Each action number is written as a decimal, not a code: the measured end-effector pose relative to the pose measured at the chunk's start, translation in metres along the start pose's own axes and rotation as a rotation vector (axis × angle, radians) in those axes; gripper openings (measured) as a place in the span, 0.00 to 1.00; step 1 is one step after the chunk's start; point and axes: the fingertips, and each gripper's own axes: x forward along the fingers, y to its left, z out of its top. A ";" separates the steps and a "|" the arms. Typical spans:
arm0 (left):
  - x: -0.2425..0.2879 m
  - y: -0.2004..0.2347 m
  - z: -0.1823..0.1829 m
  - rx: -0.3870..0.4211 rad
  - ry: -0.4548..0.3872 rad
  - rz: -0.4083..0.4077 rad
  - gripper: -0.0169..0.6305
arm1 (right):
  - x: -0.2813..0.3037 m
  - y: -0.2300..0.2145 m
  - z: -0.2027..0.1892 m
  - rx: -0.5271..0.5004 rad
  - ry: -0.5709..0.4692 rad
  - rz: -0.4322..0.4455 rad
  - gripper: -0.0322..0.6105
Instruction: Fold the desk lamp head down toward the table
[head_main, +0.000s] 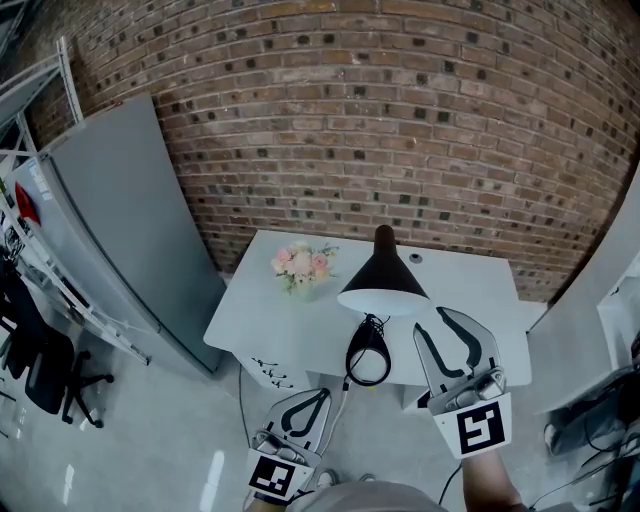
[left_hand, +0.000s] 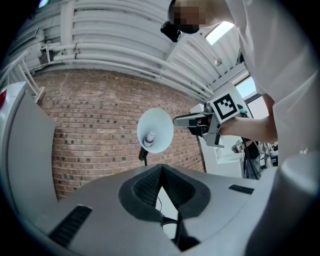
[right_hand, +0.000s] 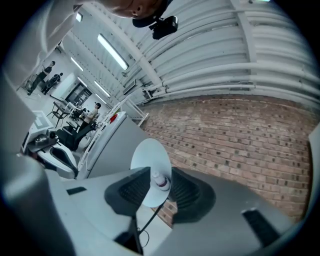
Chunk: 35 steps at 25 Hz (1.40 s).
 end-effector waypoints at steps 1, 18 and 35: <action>0.000 0.000 0.000 0.011 0.001 -0.002 0.04 | 0.002 -0.001 0.001 -0.006 -0.001 0.002 0.24; 0.011 0.010 0.003 -0.001 -0.009 -0.019 0.04 | 0.026 0.017 0.026 -0.215 -0.068 0.115 0.34; 0.008 0.013 -0.012 -0.070 0.012 -0.023 0.04 | 0.012 0.041 -0.002 -0.236 0.001 0.137 0.34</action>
